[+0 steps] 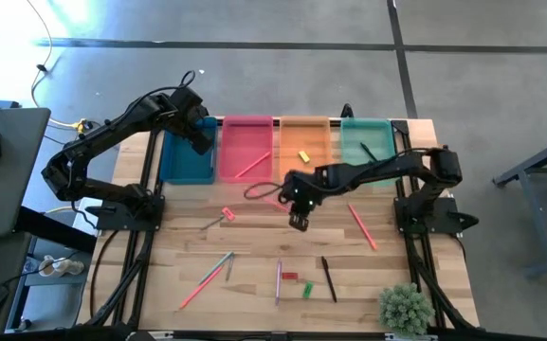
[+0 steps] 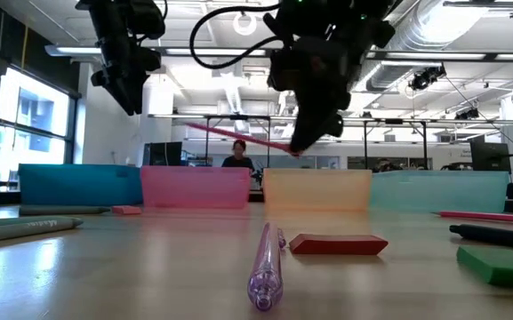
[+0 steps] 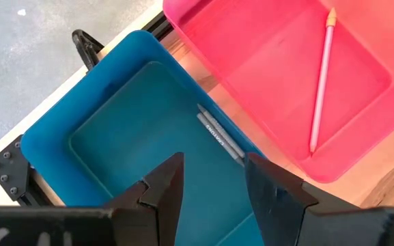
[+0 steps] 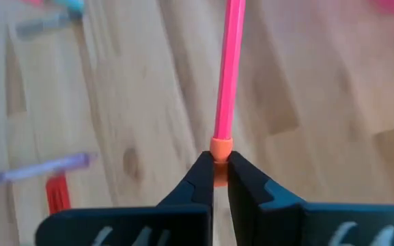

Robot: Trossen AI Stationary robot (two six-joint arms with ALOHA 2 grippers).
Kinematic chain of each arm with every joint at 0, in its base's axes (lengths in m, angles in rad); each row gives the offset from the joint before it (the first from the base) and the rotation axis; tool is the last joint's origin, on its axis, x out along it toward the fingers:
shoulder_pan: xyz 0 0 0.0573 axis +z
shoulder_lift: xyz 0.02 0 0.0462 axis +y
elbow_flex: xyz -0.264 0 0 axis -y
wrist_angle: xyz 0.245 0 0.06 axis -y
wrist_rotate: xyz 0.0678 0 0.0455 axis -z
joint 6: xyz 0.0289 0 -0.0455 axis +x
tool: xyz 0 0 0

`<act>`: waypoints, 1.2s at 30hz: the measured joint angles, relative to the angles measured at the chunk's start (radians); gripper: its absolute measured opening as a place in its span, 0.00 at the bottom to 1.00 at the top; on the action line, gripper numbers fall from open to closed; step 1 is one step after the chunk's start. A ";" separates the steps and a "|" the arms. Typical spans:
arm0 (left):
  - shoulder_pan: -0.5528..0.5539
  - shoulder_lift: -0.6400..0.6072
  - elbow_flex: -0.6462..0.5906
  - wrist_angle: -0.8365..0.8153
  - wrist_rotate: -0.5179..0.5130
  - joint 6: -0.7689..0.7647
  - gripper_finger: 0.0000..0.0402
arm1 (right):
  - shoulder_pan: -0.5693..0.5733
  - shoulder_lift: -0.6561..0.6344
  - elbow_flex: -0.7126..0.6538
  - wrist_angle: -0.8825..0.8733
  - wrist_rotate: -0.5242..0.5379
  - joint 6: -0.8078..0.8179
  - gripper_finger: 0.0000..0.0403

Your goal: Sort crayons/erasers/pens/pencils in bins

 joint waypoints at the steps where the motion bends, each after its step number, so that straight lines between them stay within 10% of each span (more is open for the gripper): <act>1: 0.000 0.000 0.000 0.000 0.000 0.000 0.36 | -0.015 0.000 0.004 0.015 -0.004 0.001 0.01; 36: 0.000 0.000 0.000 0.001 -0.005 0.000 0.35 | -0.231 0.144 0.160 0.537 0.225 0.404 0.01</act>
